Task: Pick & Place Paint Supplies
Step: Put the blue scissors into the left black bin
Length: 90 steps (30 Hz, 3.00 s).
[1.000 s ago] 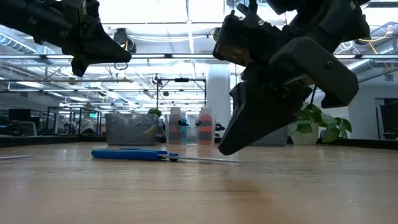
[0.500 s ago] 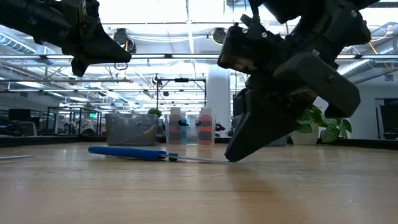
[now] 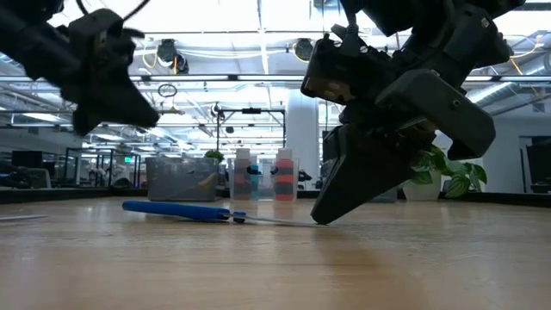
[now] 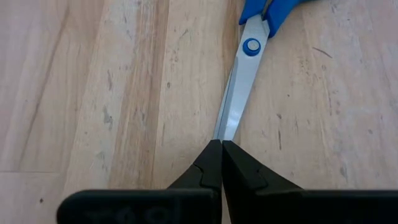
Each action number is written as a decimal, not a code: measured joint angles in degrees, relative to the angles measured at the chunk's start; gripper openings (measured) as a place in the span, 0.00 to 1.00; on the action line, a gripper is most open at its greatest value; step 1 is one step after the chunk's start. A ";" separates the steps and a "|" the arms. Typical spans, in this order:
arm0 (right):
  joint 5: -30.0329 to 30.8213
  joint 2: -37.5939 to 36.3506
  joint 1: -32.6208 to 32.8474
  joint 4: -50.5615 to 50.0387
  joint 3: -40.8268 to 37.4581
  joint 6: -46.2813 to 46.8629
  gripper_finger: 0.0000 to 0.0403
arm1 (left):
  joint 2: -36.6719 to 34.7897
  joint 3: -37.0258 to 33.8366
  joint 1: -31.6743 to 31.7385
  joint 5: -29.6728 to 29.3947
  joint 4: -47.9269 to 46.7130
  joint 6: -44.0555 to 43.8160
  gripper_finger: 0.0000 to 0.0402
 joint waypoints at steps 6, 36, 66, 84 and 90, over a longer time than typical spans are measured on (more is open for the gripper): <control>-0.03 0.04 -0.02 0.04 -0.04 0.05 0.00 | 7.09 -0.02 -4.28 1.61 -0.63 -14.08 0.48; -0.09 0.20 -0.02 0.25 -0.11 1.49 0.00 | 29.99 0.00 -4.39 18.14 25.82 -17.25 0.64; 0.28 0.20 -0.04 0.47 -0.14 1.47 0.00 | 36.84 0.17 -4.62 15.86 25.94 -3.31 0.19; -0.09 0.26 -0.02 2.83 -0.15 -0.18 0.00 | 37.00 0.10 -4.73 16.20 29.02 2.58 0.03; -0.14 0.24 -0.04 0.84 -0.09 1.12 0.00 | 34.85 0.07 -3.82 15.86 28.81 0.70 0.15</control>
